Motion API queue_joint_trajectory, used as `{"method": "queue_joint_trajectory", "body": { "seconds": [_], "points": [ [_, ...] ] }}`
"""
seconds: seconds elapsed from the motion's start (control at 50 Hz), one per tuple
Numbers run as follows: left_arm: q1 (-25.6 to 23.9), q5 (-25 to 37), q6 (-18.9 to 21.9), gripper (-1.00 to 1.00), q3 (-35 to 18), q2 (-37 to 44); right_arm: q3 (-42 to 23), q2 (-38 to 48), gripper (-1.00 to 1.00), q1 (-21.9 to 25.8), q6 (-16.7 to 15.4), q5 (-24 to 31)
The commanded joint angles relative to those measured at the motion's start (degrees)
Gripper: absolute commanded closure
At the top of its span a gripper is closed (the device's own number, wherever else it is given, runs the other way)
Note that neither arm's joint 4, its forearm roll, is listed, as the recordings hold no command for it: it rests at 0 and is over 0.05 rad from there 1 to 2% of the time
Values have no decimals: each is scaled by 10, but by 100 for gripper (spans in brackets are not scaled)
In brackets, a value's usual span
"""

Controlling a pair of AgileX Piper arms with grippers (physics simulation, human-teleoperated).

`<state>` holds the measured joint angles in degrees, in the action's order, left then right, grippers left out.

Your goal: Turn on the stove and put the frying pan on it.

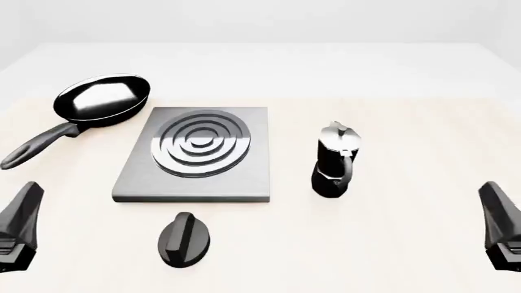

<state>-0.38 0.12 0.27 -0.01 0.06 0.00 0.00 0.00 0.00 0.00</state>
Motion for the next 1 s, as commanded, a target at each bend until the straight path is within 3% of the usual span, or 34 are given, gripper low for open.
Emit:
{"method": "queue_joint_trajectory", "body": {
  "seconds": [0.02, 0.18, 0.42, 0.66, 0.84, 1.0],
  "points": [
    [-11, 5, 4, -100, 0, 3, 0, 0, -100, 0, 0, 0],
    [-61, 27, -20, -100, -11, 12, 0, 0, -100, 0, 0, 0],
    [-103, 122, 27, -100, -78, 0, 0, 0, -100, 0, 0, 0],
    [-137, 223, 49, -100, -139, 2, 0, 0, -100, 0, 0, 0],
    [-159, 264, 76, -100, -175, 25, 0, 0, -100, 0, 0, 0],
    [-188, 289, 75, -100, -188, 60, 0, 0, -100, 0, 0, 0]
  ]
}}
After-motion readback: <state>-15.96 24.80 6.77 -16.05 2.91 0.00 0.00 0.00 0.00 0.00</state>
